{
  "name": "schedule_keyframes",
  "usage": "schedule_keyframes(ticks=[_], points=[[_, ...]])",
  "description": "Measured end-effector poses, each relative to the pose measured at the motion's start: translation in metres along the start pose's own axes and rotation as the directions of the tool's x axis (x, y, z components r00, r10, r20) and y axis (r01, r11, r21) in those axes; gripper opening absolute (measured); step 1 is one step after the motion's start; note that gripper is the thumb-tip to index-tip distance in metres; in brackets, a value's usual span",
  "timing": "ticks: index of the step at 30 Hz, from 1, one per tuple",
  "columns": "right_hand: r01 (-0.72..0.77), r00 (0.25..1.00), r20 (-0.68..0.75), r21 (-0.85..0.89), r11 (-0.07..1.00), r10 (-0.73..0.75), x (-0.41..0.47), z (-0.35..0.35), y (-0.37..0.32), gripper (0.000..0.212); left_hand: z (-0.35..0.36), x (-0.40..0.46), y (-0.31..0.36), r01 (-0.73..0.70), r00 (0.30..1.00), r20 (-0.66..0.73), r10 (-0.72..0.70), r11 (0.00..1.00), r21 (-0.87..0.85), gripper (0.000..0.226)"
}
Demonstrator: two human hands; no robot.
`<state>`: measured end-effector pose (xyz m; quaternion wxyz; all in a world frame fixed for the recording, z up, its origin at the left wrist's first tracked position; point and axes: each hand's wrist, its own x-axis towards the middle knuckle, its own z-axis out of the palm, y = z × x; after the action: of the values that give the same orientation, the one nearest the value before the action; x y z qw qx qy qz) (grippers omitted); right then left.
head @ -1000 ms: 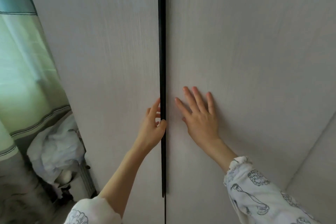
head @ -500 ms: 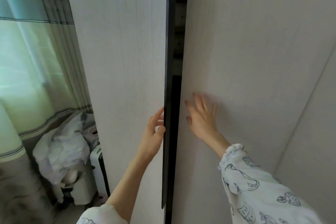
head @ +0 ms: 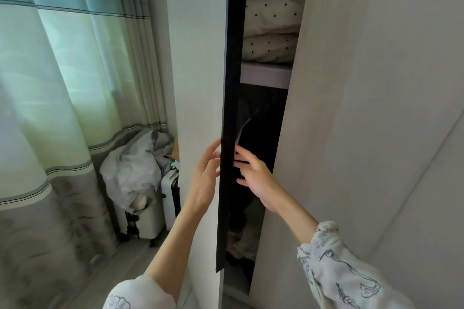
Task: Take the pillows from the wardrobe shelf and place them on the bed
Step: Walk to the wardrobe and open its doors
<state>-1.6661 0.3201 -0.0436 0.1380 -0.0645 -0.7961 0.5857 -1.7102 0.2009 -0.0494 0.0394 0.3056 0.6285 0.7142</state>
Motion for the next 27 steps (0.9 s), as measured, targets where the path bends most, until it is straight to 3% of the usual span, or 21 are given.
schedule_keyframes(ticks=[8,18,25,27], points=[[-0.003,0.998,0.057,0.005,1.000,0.002,-0.007,0.089,-0.030,0.045,-0.120,-0.023,0.003,0.054,0.999,-0.001,-0.054,0.998,-0.027,0.041],[-0.054,0.985,0.171,0.124,0.991,0.032,0.011,0.219,-0.071,0.048,-0.233,-0.031,0.007,0.060,0.979,-0.193,-0.070,0.997,-0.056,0.033],[-0.107,0.964,0.258,0.125,0.986,0.071,0.031,0.259,-0.088,0.048,-0.289,-0.026,0.014,0.176,0.974,-0.139,-0.180,0.984,-0.041,0.037],[-0.092,0.963,0.261,0.073,0.993,0.070,0.036,0.261,-0.082,0.048,-0.295,-0.031,0.016,0.178,0.963,-0.208,-0.174,0.984,0.003,0.037]])
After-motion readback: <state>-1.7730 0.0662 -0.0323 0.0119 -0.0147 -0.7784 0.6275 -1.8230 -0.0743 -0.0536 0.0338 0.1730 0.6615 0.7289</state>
